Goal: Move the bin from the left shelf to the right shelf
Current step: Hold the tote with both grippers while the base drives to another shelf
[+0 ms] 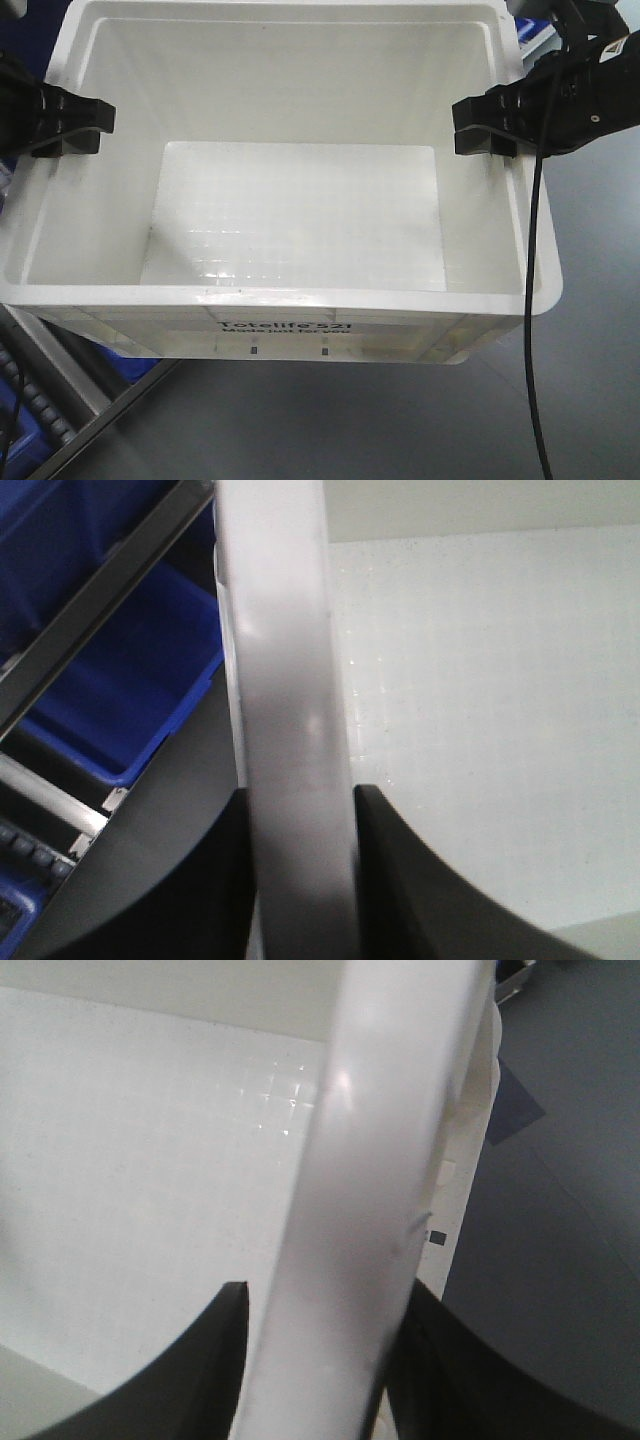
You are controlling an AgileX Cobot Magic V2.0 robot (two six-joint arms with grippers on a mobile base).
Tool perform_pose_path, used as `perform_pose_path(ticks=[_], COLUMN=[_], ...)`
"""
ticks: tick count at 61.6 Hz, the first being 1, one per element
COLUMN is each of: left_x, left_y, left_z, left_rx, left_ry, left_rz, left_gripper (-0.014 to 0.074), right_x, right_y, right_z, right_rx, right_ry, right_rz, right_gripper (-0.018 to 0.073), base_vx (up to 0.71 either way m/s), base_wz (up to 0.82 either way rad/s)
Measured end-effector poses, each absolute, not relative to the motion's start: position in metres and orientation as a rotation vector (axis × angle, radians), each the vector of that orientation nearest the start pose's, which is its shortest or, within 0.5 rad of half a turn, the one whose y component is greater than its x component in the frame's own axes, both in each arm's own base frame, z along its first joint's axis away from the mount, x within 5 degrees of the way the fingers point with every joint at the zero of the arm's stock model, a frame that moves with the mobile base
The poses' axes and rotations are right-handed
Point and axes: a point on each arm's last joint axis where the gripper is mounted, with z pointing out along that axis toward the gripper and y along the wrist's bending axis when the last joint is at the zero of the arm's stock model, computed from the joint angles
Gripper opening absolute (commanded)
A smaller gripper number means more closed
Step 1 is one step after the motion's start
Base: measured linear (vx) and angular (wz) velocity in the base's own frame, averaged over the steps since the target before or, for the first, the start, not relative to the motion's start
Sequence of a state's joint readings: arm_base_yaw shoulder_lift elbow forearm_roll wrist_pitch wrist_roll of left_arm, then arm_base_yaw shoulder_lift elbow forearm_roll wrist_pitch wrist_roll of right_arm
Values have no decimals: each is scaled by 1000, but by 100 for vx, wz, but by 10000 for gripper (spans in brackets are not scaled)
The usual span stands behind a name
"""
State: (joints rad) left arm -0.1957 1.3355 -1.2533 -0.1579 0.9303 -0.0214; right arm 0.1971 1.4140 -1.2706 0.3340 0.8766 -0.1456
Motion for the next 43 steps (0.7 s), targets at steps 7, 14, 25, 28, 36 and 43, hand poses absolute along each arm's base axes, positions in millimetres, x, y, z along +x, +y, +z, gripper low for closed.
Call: perform_pose_path(ticks=[7, 14, 25, 28, 36, 43], left_x=[269, 270, 270, 270, 270, 270], left_y=[-65, -65, -65, -65, -65, -65], left_z=[358, 358, 358, 358, 358, 358], left_rx=[152, 152, 152, 152, 153, 153], left_ry=[2498, 2497, 2496, 2496, 2496, 2496], left_rz=[-289, -289, -288, -288, -287, -287], left_gripper=[-5, -5, -5, -5, -5, -5], right_x=[290, 290, 290, 290, 290, 290], right_y=[81, 81, 81, 81, 81, 81], right_z=[347, 347, 347, 347, 347, 347], right_rx=[-264, -264, -264, -264, -264, -264], right_ry=[2470, 2470, 2470, 2470, 2470, 2470], right_rz=[430, 430, 430, 430, 430, 430], right_gripper=[-4, -4, -4, -4, -4, -4], base_vx=[9, 11, 11, 12, 11, 12], base_wz=[-55, -45, -40, -40, -41, -45])
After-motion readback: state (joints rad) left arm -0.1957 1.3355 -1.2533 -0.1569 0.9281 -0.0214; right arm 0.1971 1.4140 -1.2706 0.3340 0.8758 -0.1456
